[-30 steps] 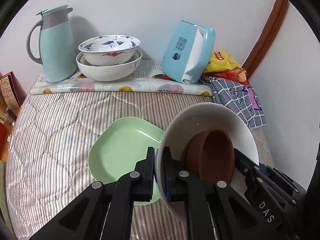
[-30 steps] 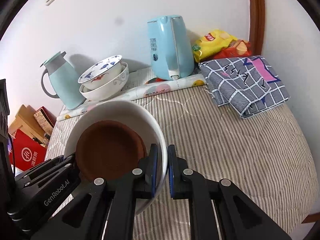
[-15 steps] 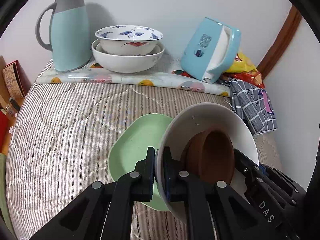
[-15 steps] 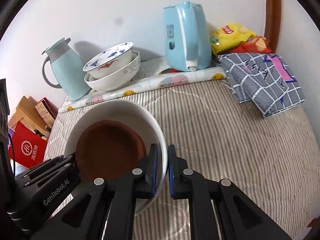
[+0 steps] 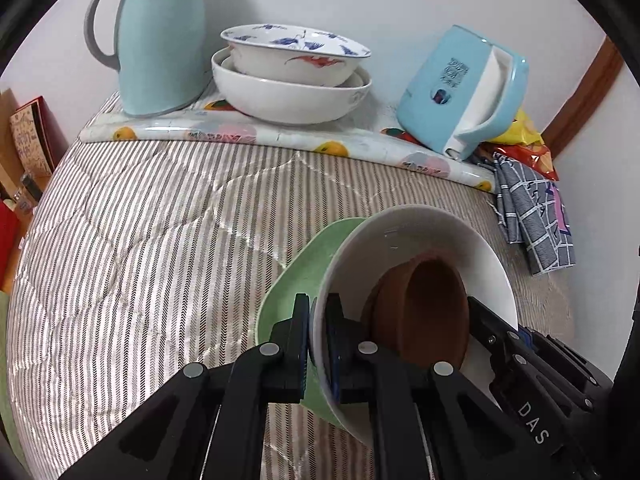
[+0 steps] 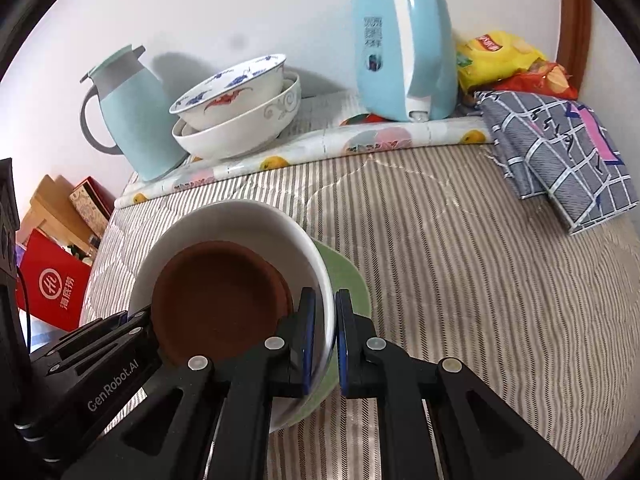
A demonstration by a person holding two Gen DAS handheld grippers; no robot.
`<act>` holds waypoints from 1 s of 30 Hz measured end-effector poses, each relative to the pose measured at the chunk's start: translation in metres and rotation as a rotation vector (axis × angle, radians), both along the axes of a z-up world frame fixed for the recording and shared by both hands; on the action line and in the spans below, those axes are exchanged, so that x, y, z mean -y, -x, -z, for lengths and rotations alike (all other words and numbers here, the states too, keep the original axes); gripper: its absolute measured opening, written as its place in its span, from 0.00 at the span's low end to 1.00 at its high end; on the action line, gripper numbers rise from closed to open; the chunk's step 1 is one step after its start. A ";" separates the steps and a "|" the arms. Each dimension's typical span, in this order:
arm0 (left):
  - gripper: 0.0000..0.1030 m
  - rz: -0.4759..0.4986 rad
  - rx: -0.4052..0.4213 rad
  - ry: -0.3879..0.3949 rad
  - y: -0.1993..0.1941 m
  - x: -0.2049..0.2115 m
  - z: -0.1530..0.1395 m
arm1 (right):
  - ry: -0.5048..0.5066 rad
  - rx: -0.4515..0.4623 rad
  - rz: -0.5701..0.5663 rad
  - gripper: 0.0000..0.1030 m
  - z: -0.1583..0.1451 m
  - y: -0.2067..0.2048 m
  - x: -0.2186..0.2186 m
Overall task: Organize plates and bowls
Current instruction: 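Lift the white bowl with both grippers and carry it over the green plate stack, then lower the white bowl onto the green plate and open both grippers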
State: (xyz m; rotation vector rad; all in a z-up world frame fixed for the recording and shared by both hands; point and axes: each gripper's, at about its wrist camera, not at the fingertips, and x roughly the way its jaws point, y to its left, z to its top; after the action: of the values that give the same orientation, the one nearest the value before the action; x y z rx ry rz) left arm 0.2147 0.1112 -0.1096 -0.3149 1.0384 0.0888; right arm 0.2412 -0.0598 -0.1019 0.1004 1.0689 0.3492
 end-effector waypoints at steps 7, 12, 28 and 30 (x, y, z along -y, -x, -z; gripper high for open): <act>0.08 -0.006 -0.021 0.008 -0.006 -0.007 0.013 | 0.012 -0.025 -0.010 0.09 0.013 -0.006 -0.008; 0.08 -0.008 -0.025 0.012 -0.009 -0.008 0.021 | 0.020 -0.043 -0.015 0.09 0.023 -0.009 -0.009; 0.11 -0.001 -0.024 0.054 -0.011 -0.013 0.022 | 0.025 -0.039 -0.039 0.21 0.025 -0.012 -0.004; 0.11 -0.009 -0.017 0.055 -0.009 -0.015 0.020 | 0.020 -0.034 -0.042 0.22 0.023 -0.010 -0.003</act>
State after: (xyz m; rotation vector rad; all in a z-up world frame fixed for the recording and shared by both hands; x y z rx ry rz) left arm 0.2240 0.1259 -0.1297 -0.3698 1.0576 0.0715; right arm 0.2513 -0.0567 -0.1245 0.0662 1.1096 0.3755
